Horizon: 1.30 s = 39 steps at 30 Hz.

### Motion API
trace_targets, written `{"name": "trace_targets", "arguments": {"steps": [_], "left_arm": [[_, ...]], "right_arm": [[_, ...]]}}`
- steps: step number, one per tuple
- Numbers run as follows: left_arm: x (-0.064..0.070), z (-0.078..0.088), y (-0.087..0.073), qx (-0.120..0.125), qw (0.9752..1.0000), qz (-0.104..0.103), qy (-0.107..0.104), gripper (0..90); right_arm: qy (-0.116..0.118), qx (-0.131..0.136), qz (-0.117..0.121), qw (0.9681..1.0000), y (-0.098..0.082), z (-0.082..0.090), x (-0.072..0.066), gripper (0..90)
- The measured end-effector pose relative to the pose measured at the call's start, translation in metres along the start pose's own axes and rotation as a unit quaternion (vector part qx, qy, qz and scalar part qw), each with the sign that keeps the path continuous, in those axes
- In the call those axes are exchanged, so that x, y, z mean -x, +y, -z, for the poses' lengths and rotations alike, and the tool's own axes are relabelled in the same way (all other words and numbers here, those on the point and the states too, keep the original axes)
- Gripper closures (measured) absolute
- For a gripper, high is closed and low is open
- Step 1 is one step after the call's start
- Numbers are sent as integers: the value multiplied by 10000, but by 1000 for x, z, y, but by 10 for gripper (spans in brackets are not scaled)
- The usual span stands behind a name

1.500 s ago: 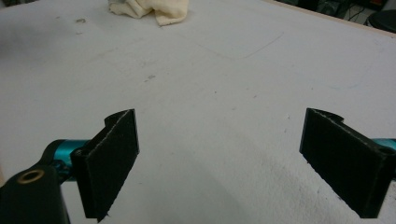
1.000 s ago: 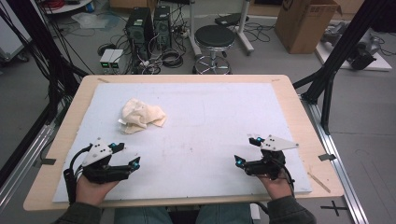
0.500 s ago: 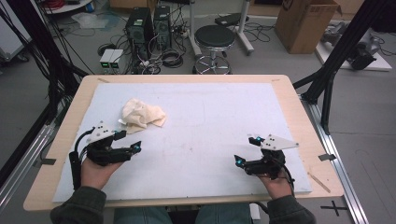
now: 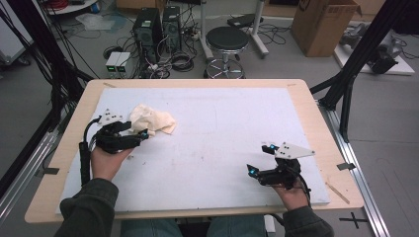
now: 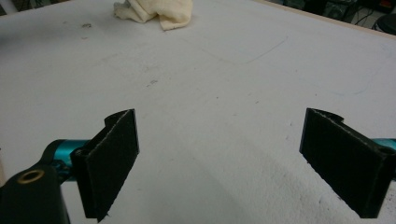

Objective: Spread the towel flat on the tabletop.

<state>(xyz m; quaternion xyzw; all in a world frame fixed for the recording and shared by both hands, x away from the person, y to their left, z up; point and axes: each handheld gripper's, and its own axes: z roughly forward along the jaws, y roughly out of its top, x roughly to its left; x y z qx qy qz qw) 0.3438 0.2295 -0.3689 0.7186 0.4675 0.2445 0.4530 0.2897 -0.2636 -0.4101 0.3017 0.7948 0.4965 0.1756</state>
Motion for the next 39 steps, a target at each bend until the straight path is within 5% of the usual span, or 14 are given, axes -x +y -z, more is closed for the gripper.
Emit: {"name": "trace_targets", "arguments": {"steps": [17, 22, 29, 39], "left_arm": [[-16, -60, -3, -109, 9974, 640, 300, 373], [-25, -82, -13, -397, 9946, 805, 523, 406], [-25, -101, -15, -665, 9924, 771, 695, 535], [-28, -106, -18, -833, 9907, 697, 816, 732]], "right_arm": [[75, -14, 25, 10000, 0, -4, 1, 112], [80, -26, 9, 10000, -2, -4, 2, 112], [92, -33, -21, 10000, -3, -5, 3, 111], [125, -42, -4, 9999, -3, -4, 3, 112]]}}
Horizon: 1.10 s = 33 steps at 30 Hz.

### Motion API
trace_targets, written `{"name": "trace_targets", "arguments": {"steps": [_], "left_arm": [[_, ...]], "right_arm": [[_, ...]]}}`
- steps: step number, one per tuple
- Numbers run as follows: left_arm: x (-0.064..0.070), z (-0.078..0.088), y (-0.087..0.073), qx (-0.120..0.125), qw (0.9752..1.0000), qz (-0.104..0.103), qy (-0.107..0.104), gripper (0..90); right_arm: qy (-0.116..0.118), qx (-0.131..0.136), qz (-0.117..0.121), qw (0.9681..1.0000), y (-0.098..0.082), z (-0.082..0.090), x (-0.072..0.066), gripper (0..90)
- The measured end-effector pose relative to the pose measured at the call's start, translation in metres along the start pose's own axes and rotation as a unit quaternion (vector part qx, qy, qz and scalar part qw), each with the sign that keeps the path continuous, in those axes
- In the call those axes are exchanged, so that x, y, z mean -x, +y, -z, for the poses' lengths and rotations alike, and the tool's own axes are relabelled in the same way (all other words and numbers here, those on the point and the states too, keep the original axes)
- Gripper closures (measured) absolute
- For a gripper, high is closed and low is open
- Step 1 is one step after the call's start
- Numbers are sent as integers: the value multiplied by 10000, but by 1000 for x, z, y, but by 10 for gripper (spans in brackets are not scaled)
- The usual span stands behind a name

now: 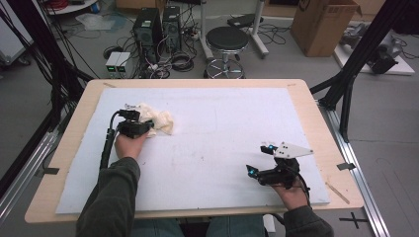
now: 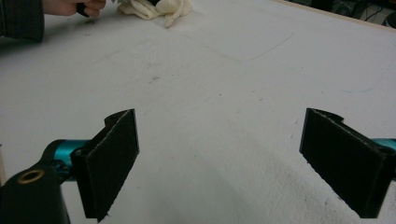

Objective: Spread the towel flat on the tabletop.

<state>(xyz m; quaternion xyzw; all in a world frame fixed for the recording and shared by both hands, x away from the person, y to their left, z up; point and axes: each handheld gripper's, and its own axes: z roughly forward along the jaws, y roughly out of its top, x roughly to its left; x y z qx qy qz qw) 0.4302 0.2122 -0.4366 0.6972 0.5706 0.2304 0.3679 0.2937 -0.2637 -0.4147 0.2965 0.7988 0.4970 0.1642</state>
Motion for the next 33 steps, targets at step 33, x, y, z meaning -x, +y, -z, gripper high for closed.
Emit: {"name": "trace_targets", "arguments": {"steps": [33], "left_arm": [[58, 50, 11, 380, 9895, -574, -1272, 805]], "right_arm": [[-29, -9, 111, 9999, 0, 5, -4, 112]]}}
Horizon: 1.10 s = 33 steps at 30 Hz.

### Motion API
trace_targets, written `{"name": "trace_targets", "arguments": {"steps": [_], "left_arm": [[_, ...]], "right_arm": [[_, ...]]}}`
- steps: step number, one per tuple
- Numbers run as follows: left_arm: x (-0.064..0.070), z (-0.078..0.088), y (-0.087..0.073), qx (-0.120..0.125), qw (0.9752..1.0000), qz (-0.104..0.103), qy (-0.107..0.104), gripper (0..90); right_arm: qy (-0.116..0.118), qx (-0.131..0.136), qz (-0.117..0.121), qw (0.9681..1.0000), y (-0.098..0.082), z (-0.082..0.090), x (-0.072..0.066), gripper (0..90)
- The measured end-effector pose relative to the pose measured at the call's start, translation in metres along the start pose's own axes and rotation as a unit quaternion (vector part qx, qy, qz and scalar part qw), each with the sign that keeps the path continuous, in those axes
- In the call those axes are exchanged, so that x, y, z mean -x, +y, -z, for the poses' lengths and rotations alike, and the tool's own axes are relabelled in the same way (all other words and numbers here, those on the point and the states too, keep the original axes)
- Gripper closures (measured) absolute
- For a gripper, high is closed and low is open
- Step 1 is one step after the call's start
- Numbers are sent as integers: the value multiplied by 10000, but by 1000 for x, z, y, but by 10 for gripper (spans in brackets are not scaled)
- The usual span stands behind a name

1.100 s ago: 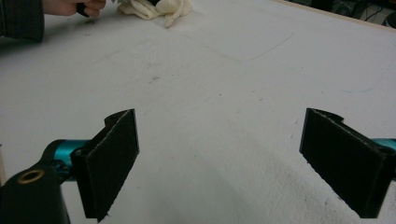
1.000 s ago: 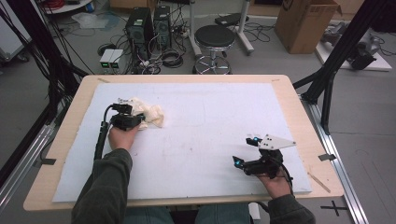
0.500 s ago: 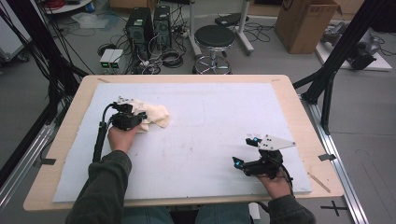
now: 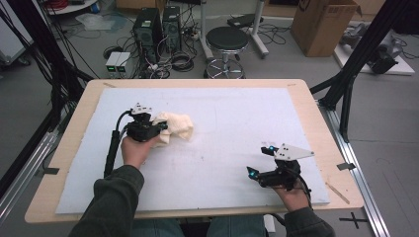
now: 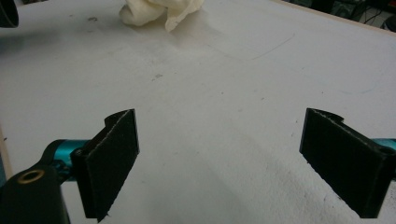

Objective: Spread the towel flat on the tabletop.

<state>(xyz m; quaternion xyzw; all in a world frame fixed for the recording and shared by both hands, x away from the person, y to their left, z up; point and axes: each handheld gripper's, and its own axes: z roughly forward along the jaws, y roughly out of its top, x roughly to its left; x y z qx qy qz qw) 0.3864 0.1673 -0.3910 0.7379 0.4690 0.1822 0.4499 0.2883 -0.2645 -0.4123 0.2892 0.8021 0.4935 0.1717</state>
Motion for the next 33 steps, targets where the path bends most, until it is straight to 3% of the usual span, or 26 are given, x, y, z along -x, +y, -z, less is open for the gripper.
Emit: {"name": "trace_targets", "arguments": {"steps": [11, 22, 27, 33], "left_arm": [[39, 1, 3, -55, 9985, -285, -463, 805], [79, -6, 7, -289, 9929, -437, -1071, 803], [87, -24, 5, -427, 9911, -498, -1154, 800], [95, -53, -2, -601, 9905, -748, -983, 787]], "right_arm": [[-64, 54, -12, 10000, -1, 5, 1, 112], [-60, 94, -23, 9999, -1, 6, 0, 112], [-54, 90, 12, 9999, -1, 6, 0, 112], [-18, 49, 3, 10000, -2, 4, 0, 112]]}}
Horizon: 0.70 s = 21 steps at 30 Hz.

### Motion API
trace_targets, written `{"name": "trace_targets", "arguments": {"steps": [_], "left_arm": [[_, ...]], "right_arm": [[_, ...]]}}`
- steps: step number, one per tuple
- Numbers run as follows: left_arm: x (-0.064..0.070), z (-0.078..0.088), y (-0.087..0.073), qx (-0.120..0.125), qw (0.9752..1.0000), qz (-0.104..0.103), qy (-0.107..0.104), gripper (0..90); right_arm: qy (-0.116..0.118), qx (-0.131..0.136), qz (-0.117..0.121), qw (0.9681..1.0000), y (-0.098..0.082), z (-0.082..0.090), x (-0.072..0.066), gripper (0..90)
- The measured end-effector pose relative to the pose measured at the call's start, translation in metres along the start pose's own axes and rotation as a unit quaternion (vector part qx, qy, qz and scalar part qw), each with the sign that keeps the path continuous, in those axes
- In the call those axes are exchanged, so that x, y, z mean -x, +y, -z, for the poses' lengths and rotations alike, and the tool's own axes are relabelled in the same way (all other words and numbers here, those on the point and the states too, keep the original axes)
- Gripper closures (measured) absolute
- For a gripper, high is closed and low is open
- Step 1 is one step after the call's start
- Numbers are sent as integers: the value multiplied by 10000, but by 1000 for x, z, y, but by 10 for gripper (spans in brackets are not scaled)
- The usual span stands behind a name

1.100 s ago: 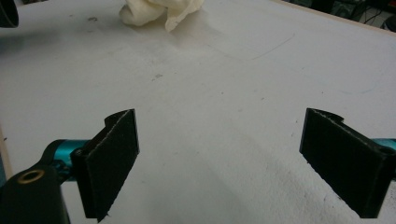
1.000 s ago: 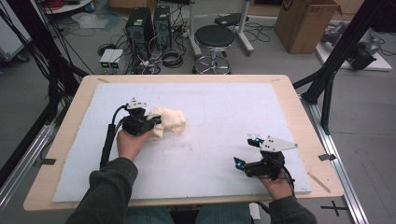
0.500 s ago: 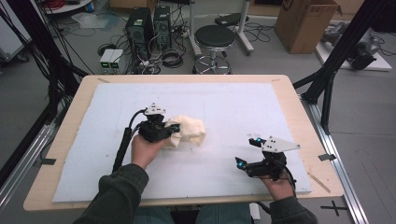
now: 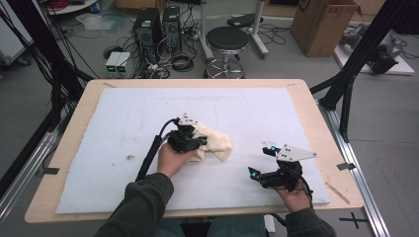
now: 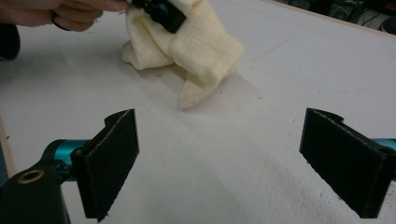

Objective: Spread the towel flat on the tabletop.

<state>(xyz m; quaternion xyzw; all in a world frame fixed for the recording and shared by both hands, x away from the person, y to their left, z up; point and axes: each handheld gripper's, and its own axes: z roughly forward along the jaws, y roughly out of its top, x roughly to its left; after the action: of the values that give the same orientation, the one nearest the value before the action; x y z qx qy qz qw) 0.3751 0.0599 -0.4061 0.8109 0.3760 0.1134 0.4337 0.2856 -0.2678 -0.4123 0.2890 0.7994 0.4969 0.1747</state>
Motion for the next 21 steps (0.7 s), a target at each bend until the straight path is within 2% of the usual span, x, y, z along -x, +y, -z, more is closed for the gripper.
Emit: {"name": "trace_targets", "arguments": {"steps": [3, 6, 7, 8, 9, 14, 16, 17, 21], "left_arm": [[-2, -13, -2, -67, 9999, 61, 44, 783], [-5, -22, -4, -130, 9998, 30, 113, 765], [-6, -24, -4, -157, 9998, 25, 150, 750], [-7, -25, -5, -148, 9998, 53, 142, 690], [-8, -25, -5, -129, 9998, 58, 108, 690], [-12, -18, -2, 31, 10000, 56, -61, 570], [-13, -10, 1, 174, 9997, 92, -112, 476], [-13, -10, 1, 174, 9997, 92, -112, 451], [-18, 7, 4, 435, 9990, 98, -86, 398]], "right_arm": [[22, -29, 2, 10000, 0, 0, 0, 112], [42, -77, 7, 10000, -1, -1, -1, 112], [55, -81, 38, 9999, -1, -2, -1, 112], [68, -107, 46, 9999, -2, -2, -1, 112], [68, -107, 46, 9999, -2, -2, -1, 112], [105, -153, 44, 9998, -2, -4, -1, 112], [121, -167, 76, 9998, -1, -7, -2, 112], [121, -167, 76, 9998, -1, -7, -2, 112], [169, -233, 132, 9995, 0, -12, -4, 112]]}}
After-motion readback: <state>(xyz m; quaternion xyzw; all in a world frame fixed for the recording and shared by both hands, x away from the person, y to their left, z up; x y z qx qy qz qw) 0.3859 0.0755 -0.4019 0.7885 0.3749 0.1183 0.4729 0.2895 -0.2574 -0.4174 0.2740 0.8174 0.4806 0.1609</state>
